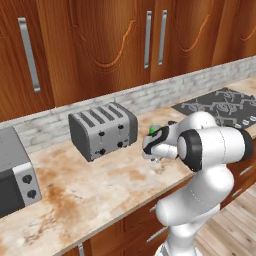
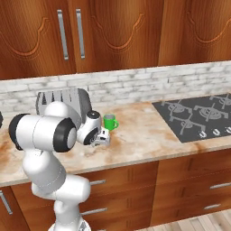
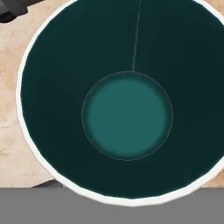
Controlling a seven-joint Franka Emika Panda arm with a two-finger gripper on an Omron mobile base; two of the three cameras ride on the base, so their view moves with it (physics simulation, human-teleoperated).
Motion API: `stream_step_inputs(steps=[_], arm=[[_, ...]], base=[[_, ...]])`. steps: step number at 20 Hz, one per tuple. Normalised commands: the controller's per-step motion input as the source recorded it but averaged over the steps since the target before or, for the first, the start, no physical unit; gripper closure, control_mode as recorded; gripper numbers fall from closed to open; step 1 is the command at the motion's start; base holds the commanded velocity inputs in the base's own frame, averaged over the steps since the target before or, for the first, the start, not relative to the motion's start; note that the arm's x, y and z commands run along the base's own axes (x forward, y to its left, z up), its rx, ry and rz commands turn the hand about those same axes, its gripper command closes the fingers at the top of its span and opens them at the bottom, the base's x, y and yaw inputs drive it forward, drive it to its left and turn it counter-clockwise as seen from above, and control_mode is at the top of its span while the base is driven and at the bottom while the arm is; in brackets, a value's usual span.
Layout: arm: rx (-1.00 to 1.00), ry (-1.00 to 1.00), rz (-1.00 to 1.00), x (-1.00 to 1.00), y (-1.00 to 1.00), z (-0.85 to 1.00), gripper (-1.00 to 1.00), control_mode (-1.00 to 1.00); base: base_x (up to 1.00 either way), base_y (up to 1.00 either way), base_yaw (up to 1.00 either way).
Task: Clear the mugs and bowl far away from the sink.
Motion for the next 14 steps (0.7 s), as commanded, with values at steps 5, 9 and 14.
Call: stream_step_inputs(steps=[5,9,14], arm=[[0.02,0.02,-0.01,0.00,0.00,0.02,-1.00,-1.00],[0.02,0.04,-0.05,0.00,-0.01,0.08,-1.00,-1.00],[0.03,0.10,-0.11,-0.01,-0.11,0.08,-1.00,-1.00]], base=[[0.00,0.00,0.00],[0.00,0.00,0.00],[0.00,0.00,0.00]])
